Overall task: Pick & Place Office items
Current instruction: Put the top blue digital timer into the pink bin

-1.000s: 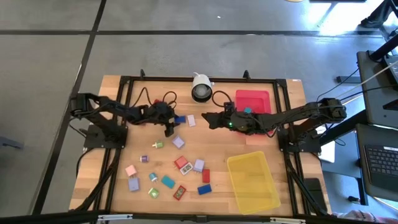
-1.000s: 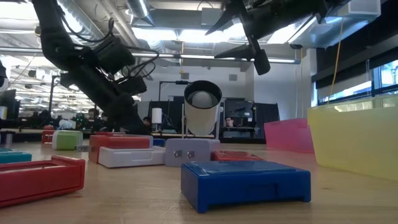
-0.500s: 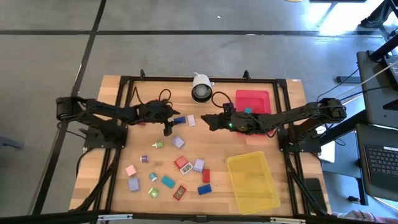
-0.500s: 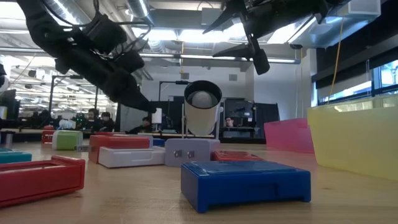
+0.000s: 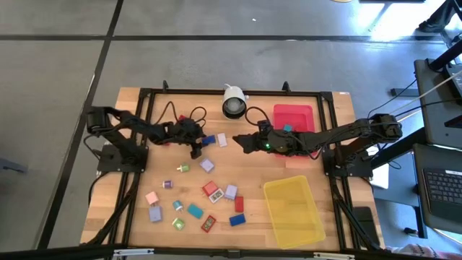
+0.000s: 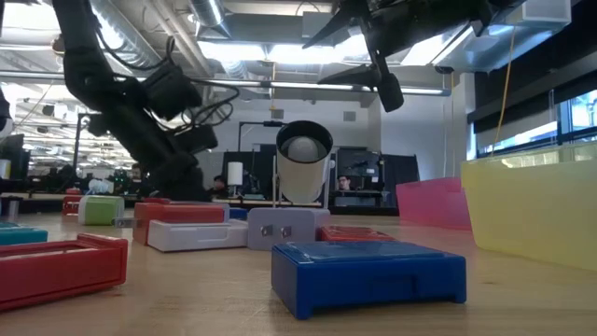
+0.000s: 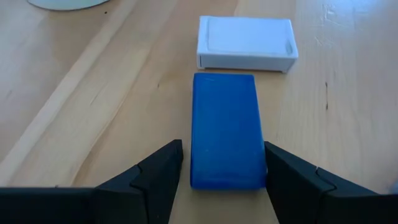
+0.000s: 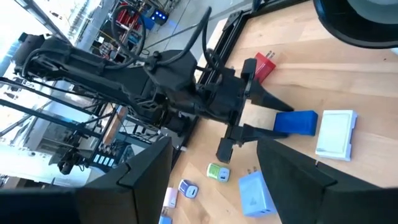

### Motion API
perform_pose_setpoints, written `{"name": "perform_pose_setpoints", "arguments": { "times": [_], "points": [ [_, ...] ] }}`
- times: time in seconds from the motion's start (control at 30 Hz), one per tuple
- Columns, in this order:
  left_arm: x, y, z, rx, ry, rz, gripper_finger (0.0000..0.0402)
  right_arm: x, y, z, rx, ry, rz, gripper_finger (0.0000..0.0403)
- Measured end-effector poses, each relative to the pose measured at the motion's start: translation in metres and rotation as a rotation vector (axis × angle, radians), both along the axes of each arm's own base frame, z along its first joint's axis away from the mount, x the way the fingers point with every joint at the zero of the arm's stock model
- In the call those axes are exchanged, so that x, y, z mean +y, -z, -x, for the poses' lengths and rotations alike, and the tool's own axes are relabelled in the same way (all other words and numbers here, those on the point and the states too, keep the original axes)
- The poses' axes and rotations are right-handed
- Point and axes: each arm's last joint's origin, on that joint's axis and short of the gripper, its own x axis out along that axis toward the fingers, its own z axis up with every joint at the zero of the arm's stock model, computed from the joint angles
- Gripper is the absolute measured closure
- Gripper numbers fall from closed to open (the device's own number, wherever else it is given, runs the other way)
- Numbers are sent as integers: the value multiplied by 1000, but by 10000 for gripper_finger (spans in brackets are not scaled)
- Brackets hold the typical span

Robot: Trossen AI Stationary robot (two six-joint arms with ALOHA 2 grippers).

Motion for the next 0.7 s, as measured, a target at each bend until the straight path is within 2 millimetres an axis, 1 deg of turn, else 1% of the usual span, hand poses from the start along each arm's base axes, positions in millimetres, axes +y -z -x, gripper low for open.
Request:
{"name": "perform_pose_setpoints", "arguments": {
  "times": [0.13, 0.23, 0.4, 0.57, 0.7],
  "points": [
    [-2, 5, -2, 9, -21, 21, 190, 0, 0, 0, 0, -3, -1, 163],
    [-3, 3, -2, -1, -71, 30, 196, 0, 0, 0, 0, -2, -1, 163],
    [-5, -6, -3, -44, -98, -17, 245, 0, 0, 0, -2, 0, -9, 163],
    [-7, -21, -5, -134, -101, -22, 248, 0, 0, 0, -17, 16, -55, 163],
    [-13, -46, -7, -285, -95, -28, 248, -1, 0, 0, -50, 78, -134, 163]
  ]
}}
